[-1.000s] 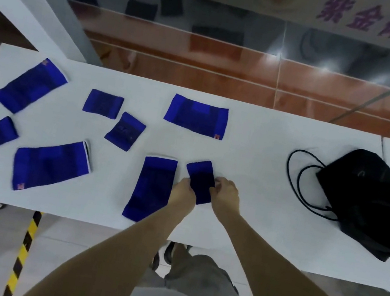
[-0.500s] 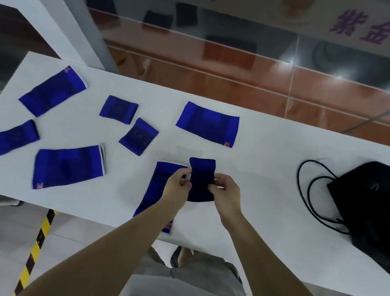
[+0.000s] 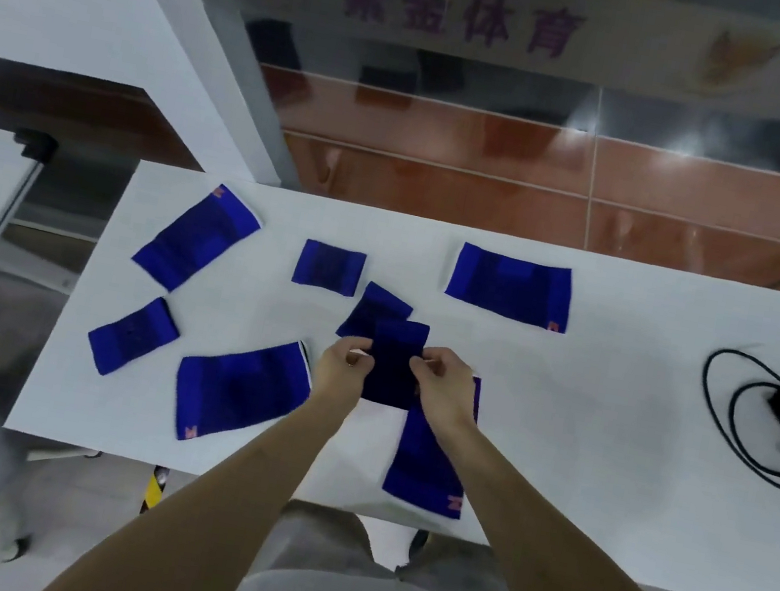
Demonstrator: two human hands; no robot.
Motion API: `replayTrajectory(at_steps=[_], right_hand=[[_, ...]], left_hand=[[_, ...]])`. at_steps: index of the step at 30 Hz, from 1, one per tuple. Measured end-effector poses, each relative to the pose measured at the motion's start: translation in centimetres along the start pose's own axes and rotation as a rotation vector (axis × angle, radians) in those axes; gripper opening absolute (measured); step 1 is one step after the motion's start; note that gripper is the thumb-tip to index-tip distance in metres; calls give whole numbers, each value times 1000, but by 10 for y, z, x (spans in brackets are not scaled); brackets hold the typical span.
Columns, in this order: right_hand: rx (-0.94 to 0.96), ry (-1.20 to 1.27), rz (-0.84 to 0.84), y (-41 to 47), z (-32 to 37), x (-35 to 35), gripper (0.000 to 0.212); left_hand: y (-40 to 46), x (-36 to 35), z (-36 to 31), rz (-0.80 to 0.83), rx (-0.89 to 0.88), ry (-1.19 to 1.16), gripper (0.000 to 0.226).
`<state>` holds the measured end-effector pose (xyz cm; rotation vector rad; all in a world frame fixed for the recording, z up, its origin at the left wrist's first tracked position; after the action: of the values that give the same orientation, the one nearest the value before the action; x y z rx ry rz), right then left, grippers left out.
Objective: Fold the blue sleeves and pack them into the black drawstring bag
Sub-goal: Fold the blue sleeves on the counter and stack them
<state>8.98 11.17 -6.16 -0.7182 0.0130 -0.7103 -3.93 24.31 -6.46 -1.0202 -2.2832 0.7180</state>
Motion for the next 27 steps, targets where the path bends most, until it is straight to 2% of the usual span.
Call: replayTrajectory(at_steps=[3,15,23,27], right_hand=[[-2,-8,-50,15,6,-17,5],[-117,-30,-141,59,12,-45,7],[-201,-55,-191,76,6,-50,8],[-213,-62,-221,79,3,-50,8]], left_hand=[[20,19,-2,-8,-20,58,24],[70,46,-18,-39,-28,185,22],[88,49,-18,-58,-5,239,23],[89,43,-17,-22,6,361,17]])
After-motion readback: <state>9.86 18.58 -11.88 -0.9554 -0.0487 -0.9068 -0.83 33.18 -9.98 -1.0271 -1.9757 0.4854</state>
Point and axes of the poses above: each hand's wrist, its own y-axis towards the middle knuckle, its own x-axis out of the back of the hand, z = x × y, the point moved 6 cm from there along y, towards the middle knuckle, and after that the axes turned 10 degrees about z, right-handed, at the moved point
